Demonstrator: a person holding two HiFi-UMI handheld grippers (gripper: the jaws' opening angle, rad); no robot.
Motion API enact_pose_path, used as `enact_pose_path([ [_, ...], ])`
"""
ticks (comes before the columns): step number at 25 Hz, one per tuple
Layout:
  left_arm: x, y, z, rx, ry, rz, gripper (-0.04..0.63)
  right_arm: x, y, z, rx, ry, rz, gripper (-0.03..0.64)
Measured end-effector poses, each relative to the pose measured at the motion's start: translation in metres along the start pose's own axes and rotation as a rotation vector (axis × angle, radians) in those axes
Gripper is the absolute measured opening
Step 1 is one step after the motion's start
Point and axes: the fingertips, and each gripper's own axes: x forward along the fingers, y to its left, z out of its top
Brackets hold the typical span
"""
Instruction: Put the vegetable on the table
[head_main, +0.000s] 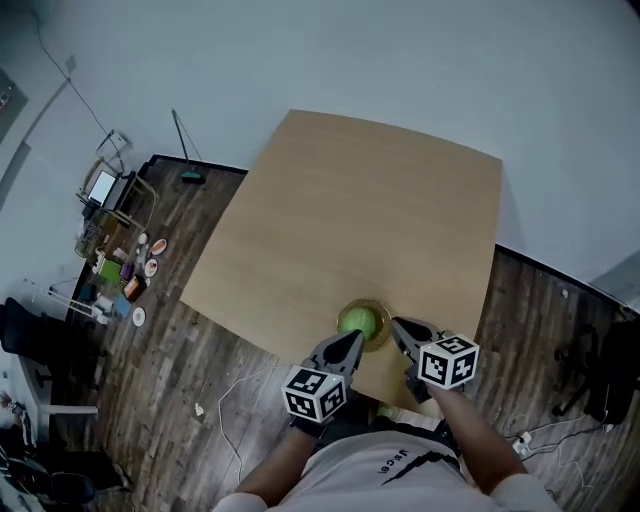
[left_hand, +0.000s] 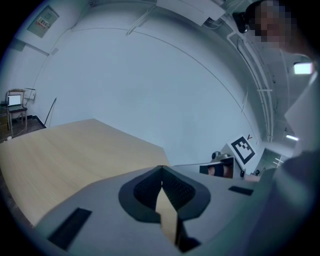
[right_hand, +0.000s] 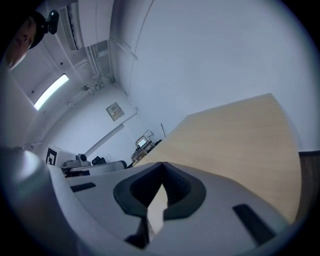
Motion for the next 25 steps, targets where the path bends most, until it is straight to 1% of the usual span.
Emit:
enact_pose_path([
  [4, -0.011, -0.030, 0.029, 0.027, -0.063, -0.028, 0.012, -0.024, 0.032, 0.034, -0.084, -0.090, 0.029, 0.015],
  [8, -0.019, -0.051, 0.053, 0.081, -0.118, -0.030, 0.012, -0.042, 0.052, 0.053, -0.157, -0.140, 0.049, 0.014],
  [11, -0.025, -0.058, 0.059, 0.094, -0.146, -0.024, 0.012, -0.050, 0.063, 0.054, -0.191, -0.148, 0.052, 0.014],
  [18, -0.040, -0.072, 0.066, 0.119, -0.189, -0.010, 0.012, -0.062, 0.079, 0.053, -0.233, -0.153, 0.065, 0.014],
  [25, -0.047, -0.076, 0.067, 0.126, -0.201, 0.000, 0.012, -0.064, 0.090, 0.053, -0.261, -0.155, 0.082, 0.014],
])
